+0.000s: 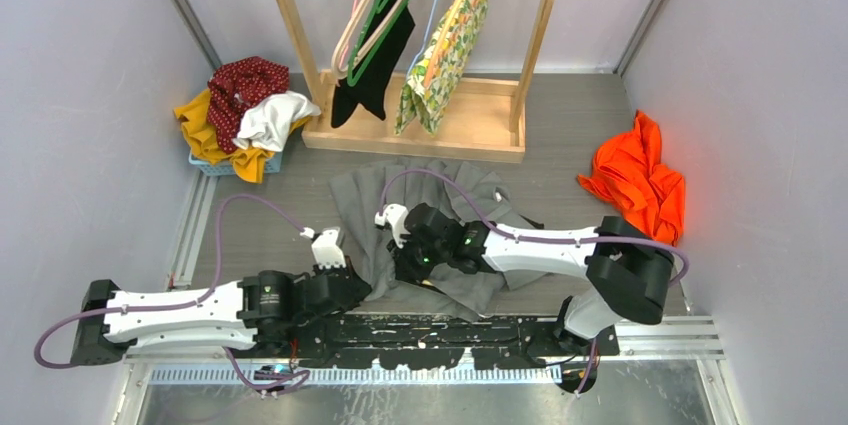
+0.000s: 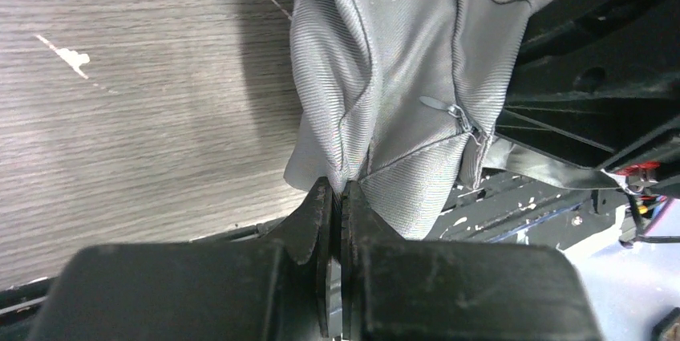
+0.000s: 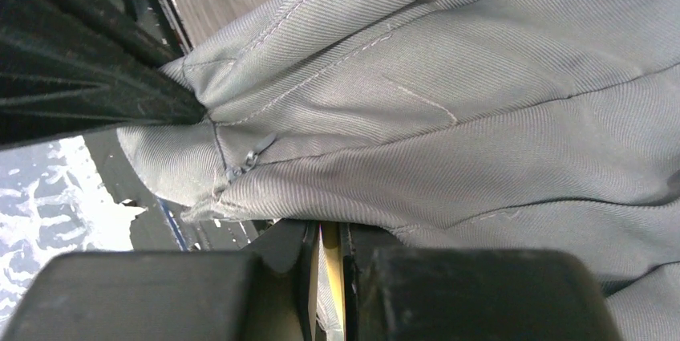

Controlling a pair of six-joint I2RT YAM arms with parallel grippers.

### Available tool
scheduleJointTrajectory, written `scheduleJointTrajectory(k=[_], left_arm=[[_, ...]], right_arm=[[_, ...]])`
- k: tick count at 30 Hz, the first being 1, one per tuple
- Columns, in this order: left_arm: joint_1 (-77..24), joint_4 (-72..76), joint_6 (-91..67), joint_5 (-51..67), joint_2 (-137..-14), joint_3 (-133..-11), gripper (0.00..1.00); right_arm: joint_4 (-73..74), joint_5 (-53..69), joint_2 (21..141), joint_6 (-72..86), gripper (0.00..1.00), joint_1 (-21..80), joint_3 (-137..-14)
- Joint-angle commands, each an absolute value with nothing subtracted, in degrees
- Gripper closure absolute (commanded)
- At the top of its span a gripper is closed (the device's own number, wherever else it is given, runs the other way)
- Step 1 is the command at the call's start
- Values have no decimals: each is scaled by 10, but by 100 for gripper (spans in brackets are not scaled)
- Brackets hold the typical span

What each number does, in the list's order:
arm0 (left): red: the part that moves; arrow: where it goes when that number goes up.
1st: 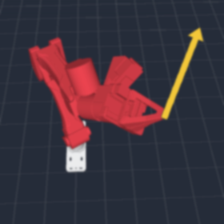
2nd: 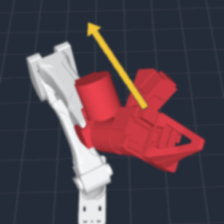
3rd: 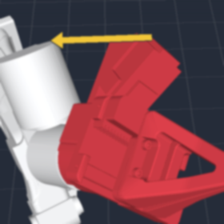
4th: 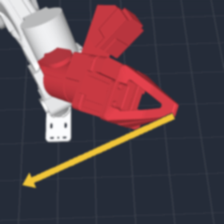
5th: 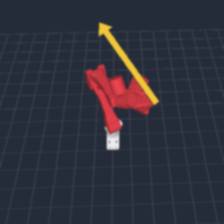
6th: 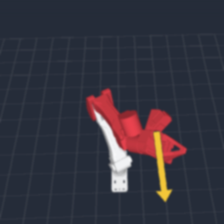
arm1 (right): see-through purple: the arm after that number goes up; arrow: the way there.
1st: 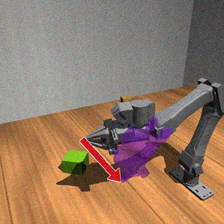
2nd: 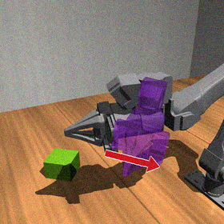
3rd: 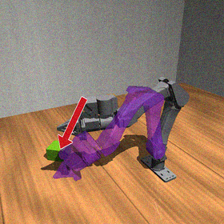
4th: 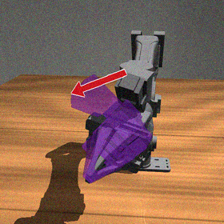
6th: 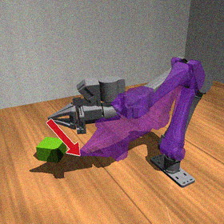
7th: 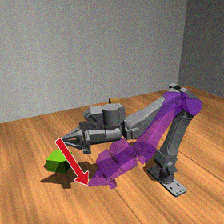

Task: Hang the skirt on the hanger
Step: Hang the skirt on the hanger.

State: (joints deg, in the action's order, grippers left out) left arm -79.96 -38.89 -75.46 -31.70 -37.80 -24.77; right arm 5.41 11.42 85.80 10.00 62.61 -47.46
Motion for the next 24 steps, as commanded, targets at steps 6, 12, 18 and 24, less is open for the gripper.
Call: scheduleJointTrajectory(k=[6,12,18,24], left_arm=[[-815,-271,-714,-219,-425,-285,100],[-831,-153,-730,-195,-443,-251,100],[-832,-145,-775,-234,-424,-191,100],[-832,-321,-797,-315,-332,-194,81]], right_arm=[[4,-79,903,162,99,579,-515],[-20,-54,918,174,99,567,-519],[-74,-1,848,174,99,566,-469],[-81,45,778,159,99,567,-437]])
